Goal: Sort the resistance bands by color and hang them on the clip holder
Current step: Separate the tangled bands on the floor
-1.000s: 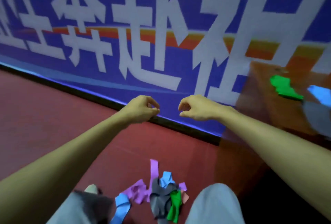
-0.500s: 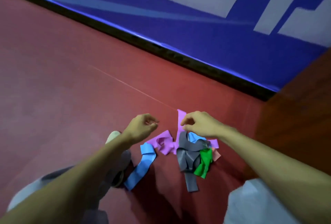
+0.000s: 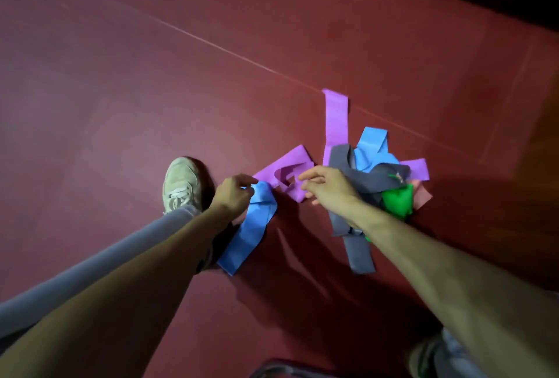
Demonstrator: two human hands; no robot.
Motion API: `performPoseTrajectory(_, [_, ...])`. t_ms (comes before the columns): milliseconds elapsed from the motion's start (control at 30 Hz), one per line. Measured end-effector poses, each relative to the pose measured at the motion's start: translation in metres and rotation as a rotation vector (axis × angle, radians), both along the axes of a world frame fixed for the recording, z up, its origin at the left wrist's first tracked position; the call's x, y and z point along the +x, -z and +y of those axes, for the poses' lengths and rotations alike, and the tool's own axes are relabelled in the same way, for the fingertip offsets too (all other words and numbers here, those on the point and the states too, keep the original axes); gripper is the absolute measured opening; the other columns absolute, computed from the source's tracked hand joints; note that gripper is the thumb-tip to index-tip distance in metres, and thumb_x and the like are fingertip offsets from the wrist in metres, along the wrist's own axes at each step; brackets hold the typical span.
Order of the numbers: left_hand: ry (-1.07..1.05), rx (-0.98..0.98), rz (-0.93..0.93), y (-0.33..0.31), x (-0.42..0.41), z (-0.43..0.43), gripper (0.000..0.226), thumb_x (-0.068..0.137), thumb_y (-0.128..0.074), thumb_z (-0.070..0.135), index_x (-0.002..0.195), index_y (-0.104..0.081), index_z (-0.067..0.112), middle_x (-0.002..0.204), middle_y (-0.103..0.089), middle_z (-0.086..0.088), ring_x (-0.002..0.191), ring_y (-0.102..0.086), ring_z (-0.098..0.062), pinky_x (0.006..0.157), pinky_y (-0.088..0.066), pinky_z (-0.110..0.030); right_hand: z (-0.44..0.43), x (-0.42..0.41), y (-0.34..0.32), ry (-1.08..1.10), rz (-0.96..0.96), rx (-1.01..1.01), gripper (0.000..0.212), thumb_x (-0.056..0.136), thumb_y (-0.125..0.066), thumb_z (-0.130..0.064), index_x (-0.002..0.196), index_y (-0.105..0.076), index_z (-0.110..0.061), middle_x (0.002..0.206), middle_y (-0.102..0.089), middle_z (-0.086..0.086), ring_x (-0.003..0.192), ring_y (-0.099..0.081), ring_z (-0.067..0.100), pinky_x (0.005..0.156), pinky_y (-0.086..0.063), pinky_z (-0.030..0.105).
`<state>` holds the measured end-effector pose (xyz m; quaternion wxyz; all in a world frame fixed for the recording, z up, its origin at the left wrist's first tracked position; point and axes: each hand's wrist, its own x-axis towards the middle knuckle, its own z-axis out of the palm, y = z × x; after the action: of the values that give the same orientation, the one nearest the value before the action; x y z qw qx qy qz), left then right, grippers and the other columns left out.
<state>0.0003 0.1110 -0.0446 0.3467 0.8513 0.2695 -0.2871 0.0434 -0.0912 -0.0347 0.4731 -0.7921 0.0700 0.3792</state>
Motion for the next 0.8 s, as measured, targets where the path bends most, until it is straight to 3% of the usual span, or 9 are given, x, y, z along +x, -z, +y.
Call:
performPoseTrajectory(133, [-0.014, 0.030, 0.055, 0.037, 0.010, -0.002, 0.046, 0.085, -0.054, 0.012, 0.131, -0.053, 0.009, 0.123, -0.061, -0.015, 0.110, -0.059, -0.031, 0.088, -0.043, -0.030, -0.002, -0.006, 0.033, 0.029, 0.067, 0.013, 0.025, 0.089, -0.055, -0.002, 0.082, -0.063, -0.025, 0.080, -0.068, 0.011, 0.068, -0.060, 0.022, 0.066, -0.052, 0.035])
performPoseTrajectory(200, [-0.032, 0.050, 0.060, 0.052, 0.008, -0.001, 0.044, 0.085, -0.054, 0.002, 0.128, -0.053, 0.011, 0.119, -0.062, -0.016, 0.110, -0.059, -0.032, 0.093, -0.047, -0.036, -0.004, -0.008, 0.041, 0.057, 0.097, 0.027, 0.019, 0.090, -0.054, 0.000, 0.093, -0.064, -0.016, 0.076, -0.066, 0.006, 0.063, -0.057, 0.018, 0.059, -0.048, 0.027])
performPoseTrajectory(300, [-0.095, 0.130, 0.004, 0.063, -0.001, -0.001, 0.038, 0.083, -0.047, -0.003, 0.108, -0.062, 0.020, 0.096, -0.065, -0.004, 0.093, -0.061, -0.023, 0.084, -0.050, -0.036, -0.009, -0.008, 0.043, 0.069, 0.128, 0.045, 0.018, 0.092, -0.052, 0.001, 0.098, -0.063, -0.012, 0.075, -0.062, 0.001, 0.061, -0.055, 0.014, 0.056, -0.047, 0.023])
performPoseTrajectory(433, [-0.129, 0.113, -0.034, 0.062, -0.006, -0.013, 0.033, 0.091, -0.046, 0.001, 0.120, -0.055, 0.011, 0.099, -0.067, -0.015, 0.098, -0.060, -0.031, 0.076, -0.039, -0.029, -0.016, -0.006, 0.034, 0.061, 0.146, 0.042, 0.018, 0.093, -0.051, 0.000, 0.101, -0.063, -0.009, 0.086, -0.063, 0.008, 0.061, -0.055, 0.014, 0.057, -0.046, 0.023])
performPoseTrajectory(533, [-0.138, 0.064, -0.042, 0.045, -0.002, -0.017, 0.039, 0.086, -0.052, -0.003, 0.123, -0.054, 0.010, 0.092, -0.066, -0.011, 0.095, -0.061, -0.028, 0.073, -0.041, -0.025, -0.020, -0.006, 0.021, 0.037, 0.149, 0.019, 0.017, 0.093, -0.050, -0.001, 0.100, -0.064, -0.009, 0.089, -0.063, 0.010, 0.060, -0.055, 0.013, 0.058, -0.046, 0.024])
performPoseTrajectory(633, [-0.059, -0.013, -0.072, 0.013, 0.004, -0.023, 0.037, 0.080, -0.060, -0.004, 0.114, -0.060, 0.010, 0.075, -0.062, 0.000, 0.076, -0.060, -0.021, 0.058, -0.042, -0.017, -0.026, -0.006, -0.003, -0.006, 0.135, 0.003, 0.019, 0.093, -0.049, -0.002, 0.100, -0.065, -0.010, 0.089, -0.063, 0.008, 0.061, -0.055, 0.012, 0.057, -0.045, 0.023])
performPoseTrajectory(733, [0.027, -0.086, -0.096, -0.026, 0.007, -0.029, 0.034, 0.077, -0.063, -0.007, 0.108, -0.064, 0.007, 0.070, -0.062, -0.003, 0.068, -0.057, -0.020, 0.066, -0.048, -0.028, -0.031, -0.001, -0.038, -0.056, 0.111, -0.015, 0.018, 0.092, -0.052, -0.001, 0.102, -0.065, -0.007, 0.084, -0.062, 0.006, 0.060, -0.054, 0.012, 0.055, -0.044, 0.021])
performPoseTrajectory(800, [0.069, -0.108, -0.118, -0.054, 0.009, -0.034, 0.031, 0.076, -0.064, -0.006, 0.104, -0.065, 0.007, 0.067, -0.061, -0.003, 0.058, -0.056, -0.021, 0.068, -0.051, -0.034, -0.035, 0.003, -0.065, -0.079, 0.065, -0.024, 0.015, 0.091, -0.054, -0.002, 0.092, -0.065, -0.013, 0.077, -0.062, 0.001, 0.060, -0.055, 0.012, 0.054, -0.045, 0.020])
